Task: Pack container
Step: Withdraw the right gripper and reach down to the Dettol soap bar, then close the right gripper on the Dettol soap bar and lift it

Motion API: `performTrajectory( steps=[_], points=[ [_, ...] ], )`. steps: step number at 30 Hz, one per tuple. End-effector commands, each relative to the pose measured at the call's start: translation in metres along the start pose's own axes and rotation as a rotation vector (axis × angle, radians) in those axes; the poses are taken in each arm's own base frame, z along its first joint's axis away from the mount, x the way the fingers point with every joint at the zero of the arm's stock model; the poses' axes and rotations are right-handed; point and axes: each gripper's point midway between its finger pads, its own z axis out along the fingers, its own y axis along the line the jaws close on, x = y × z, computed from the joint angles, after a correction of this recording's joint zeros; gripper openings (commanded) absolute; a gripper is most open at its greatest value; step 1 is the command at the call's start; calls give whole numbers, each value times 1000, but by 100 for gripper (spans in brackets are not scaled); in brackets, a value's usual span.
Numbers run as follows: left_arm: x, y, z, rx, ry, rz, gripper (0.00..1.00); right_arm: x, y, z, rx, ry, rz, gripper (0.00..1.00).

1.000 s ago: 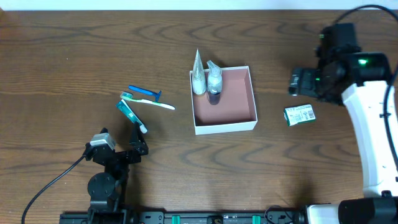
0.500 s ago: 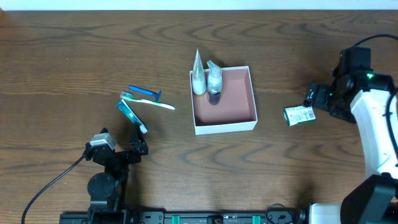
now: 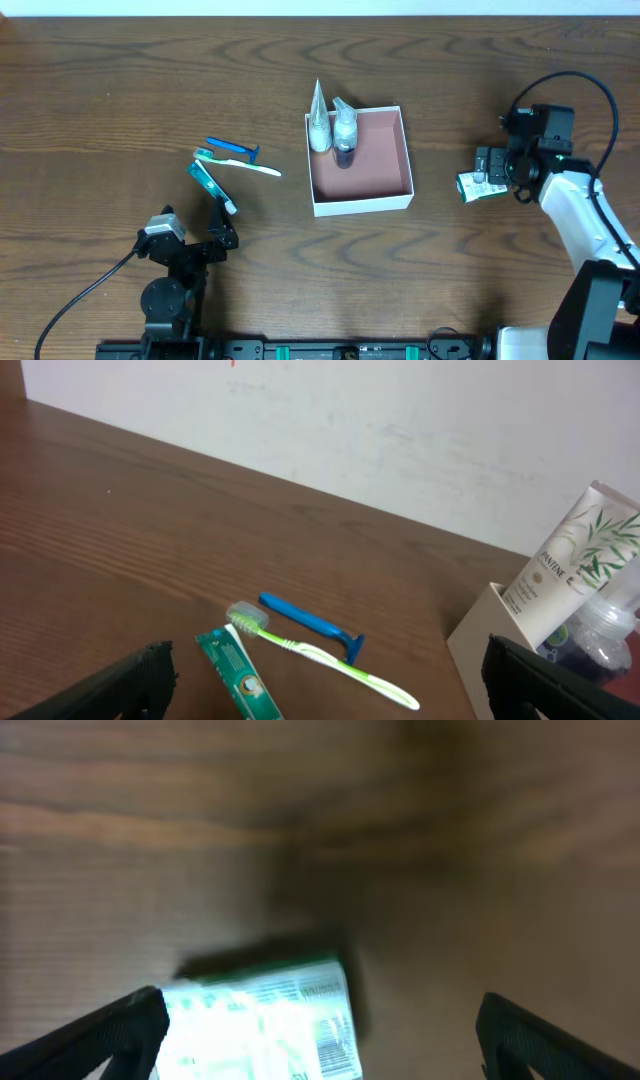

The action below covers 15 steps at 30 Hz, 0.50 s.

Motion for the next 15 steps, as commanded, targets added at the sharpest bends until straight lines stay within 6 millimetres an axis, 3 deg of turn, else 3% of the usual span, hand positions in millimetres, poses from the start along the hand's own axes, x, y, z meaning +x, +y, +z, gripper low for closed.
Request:
performTrajectory(
  steps=[1, 5, 15],
  points=[
    [16, 9, 1, -34, 45, 11, 98, -2, 14, 4, -71, -34, -120, 99],
    [16, 9, 1, -34, 45, 11, 98, -8, 15, 6, -76, -62, -168, 99],
    [16, 9, 1, -33, 45, 11, 98, 8, 21, 10, -113, 1, -181, 99]
  ],
)
